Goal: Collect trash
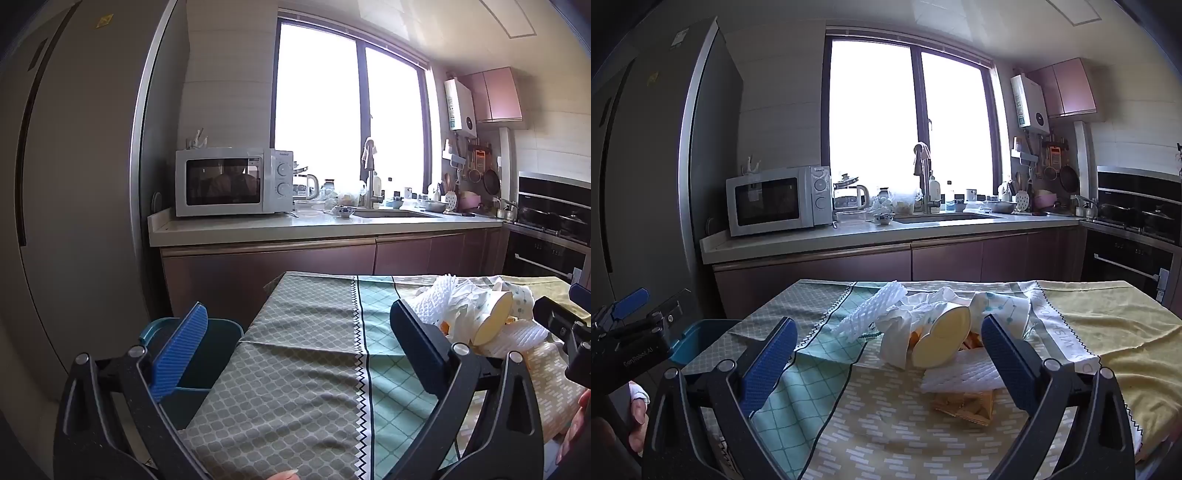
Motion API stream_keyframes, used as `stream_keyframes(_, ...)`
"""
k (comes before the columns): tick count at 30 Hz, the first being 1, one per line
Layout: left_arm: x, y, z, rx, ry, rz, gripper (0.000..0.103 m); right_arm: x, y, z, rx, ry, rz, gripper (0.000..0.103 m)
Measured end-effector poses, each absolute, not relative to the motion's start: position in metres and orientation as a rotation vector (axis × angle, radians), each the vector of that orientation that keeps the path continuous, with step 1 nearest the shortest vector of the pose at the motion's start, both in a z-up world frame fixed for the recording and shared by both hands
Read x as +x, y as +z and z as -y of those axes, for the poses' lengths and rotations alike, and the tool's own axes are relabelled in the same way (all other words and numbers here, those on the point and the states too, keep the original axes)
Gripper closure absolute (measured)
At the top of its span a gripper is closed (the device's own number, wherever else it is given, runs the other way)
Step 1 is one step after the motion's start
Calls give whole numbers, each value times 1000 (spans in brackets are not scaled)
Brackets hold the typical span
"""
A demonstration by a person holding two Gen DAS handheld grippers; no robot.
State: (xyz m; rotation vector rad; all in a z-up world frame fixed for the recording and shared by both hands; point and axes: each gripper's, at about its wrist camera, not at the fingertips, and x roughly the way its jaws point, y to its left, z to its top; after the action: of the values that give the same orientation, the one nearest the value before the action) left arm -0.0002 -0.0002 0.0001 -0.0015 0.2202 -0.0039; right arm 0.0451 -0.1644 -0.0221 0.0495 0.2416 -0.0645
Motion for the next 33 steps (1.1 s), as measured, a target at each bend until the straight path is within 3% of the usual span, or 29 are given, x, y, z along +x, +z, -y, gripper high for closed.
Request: stream_keyframes(33, -5, 4, -3, -12, -2, -196, 6, 45, -24, 169, 68, -63, -252, 6)
